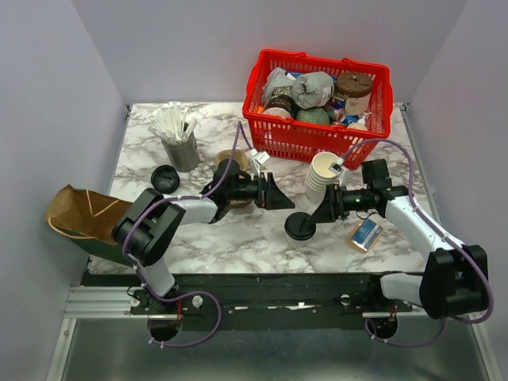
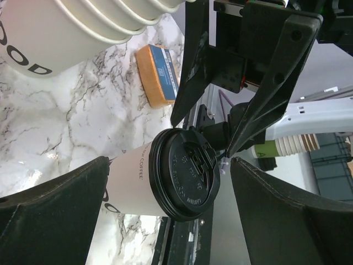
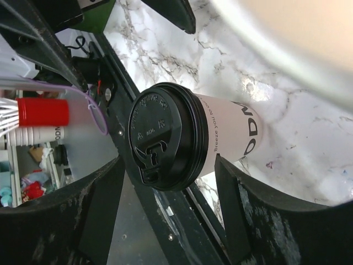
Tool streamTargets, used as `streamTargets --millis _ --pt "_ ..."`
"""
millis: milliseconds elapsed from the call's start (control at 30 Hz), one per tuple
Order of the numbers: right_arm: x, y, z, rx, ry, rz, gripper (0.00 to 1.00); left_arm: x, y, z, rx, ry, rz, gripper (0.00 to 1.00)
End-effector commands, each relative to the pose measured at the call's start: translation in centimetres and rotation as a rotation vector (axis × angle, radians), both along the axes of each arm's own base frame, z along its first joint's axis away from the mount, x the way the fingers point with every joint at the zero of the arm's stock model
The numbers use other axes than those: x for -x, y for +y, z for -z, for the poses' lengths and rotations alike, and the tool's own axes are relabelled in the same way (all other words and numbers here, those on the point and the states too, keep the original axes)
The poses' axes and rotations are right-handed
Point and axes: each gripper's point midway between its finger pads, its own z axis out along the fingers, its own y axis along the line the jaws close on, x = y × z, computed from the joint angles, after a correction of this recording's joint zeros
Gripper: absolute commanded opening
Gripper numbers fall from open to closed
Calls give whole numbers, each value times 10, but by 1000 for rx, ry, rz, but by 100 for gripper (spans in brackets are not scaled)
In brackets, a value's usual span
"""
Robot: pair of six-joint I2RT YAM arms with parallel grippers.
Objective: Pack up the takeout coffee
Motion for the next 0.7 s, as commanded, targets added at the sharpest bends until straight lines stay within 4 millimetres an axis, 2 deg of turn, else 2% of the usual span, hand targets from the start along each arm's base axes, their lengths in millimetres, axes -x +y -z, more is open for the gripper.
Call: streamTargets --millis 0,333,467,667 --pt "19 -2 14 -12 104 -29 75 3 -3 -12 57 -29 36 99" --pt "20 -4 4 -5 15 -20 74 18 0 0 14 -36 66 98" --pt "15 -7 -1 12 -93 10 74 17 2 5 -7 -54 59 98" --pt "11 -6 -2 10 -100 2 74 20 -2 4 -9 -73 72 98"
